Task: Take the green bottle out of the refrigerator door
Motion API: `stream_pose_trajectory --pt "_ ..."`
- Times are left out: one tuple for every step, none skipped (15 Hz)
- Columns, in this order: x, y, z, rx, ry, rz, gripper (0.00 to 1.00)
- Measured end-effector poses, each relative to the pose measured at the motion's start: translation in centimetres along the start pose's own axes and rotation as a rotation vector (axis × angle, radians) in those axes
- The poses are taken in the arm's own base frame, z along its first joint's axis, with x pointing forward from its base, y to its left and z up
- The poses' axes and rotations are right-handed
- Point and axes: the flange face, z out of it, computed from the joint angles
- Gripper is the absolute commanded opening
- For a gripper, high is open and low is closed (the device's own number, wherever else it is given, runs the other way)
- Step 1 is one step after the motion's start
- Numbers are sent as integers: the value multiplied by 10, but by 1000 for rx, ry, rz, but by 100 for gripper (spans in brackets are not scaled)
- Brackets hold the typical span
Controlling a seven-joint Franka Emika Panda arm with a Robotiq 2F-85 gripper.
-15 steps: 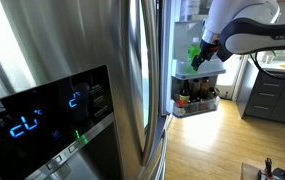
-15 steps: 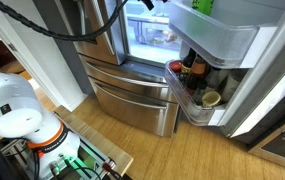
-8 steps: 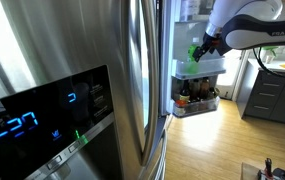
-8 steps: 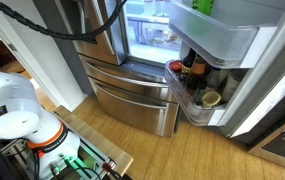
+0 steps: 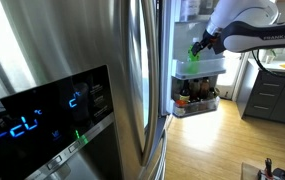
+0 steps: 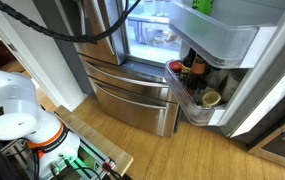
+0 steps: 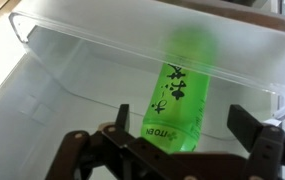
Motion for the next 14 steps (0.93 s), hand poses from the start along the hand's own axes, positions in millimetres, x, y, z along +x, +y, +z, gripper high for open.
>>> stream_pose_trajectory --pt "0 1 4 1 5 9 100" --pt "0 2 8 2 10 16 100" --pt "0 3 12 3 16 22 100" --pt "0 3 16 6 24 26 100" --pt "1 3 20 8 33 28 100" --pt "1 3 23 8 44 27 100" --pt "2 2 26 8 56 26 100" --pt "3 2 29 7 69 25 100" --pt "3 2 32 6 80 25 100" --pt "3 1 35 5 88 26 100" --pt "3 0 38 5 94 28 100" --pt "2 -1 42 7 100 28 100" --pt "1 -3 45 10 106 29 100" --pt "1 -4 47 13 112 32 100"
